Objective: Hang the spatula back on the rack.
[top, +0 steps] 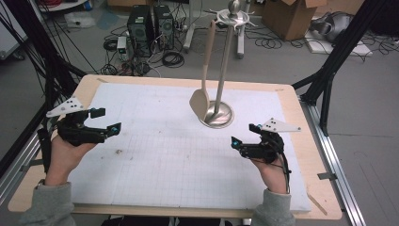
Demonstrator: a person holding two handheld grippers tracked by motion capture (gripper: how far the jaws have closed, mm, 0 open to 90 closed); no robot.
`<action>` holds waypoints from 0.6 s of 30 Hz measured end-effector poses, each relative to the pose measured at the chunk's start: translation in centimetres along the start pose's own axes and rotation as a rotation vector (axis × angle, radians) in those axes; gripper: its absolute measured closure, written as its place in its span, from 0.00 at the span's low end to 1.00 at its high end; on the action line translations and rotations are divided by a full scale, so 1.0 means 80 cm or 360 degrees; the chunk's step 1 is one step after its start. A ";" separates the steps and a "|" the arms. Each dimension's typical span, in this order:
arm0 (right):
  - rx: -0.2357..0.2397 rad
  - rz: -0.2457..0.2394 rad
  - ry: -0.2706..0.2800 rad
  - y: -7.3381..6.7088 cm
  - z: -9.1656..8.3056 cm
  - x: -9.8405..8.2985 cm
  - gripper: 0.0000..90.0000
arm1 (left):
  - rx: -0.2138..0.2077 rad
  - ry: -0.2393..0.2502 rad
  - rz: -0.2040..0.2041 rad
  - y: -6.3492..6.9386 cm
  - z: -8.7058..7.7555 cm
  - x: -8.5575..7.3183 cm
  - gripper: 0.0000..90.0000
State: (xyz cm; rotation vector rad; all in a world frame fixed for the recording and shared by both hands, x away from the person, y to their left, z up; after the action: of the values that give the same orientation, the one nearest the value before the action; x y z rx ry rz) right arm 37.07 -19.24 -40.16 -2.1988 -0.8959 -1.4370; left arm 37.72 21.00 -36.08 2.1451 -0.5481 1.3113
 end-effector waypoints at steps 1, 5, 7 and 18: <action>0.0000 0.0001 0.0001 0.000 0.000 0.000 0.14 | -0.0007 0.0005 -0.0005 -0.002 -0.002 -0.003 0.12; -0.0001 -0.0002 0.0000 0.000 0.000 0.000 0.14 | -0.0001 -0.0001 -0.0023 -0.012 -0.009 -0.017 0.12; -0.0001 0.0001 -0.0002 0.000 0.000 0.000 0.14 | 0.0002 -0.0006 -0.0019 -0.015 -0.011 -0.022 0.12; -0.0019 0.0017 0.0012 0.006 -0.006 -0.001 0.14 | 0.0033 0.0021 -0.0008 -0.021 -0.037 -0.037 0.12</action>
State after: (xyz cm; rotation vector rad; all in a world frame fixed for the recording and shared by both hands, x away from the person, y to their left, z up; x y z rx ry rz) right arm 37.04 -19.91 -39.99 -2.2023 -0.8737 -1.4480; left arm 35.45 24.38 -38.12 2.1516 -0.5254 1.3334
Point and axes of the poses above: each handheld gripper's, and its own axes: z roughly forward along the jaws, x roughly out of its top, y roughly to its right, the point moved 10 cm from there along z, roughly forward along the jaws, and after that the axes turned 9 degrees about -z, right-handed, at the moved point
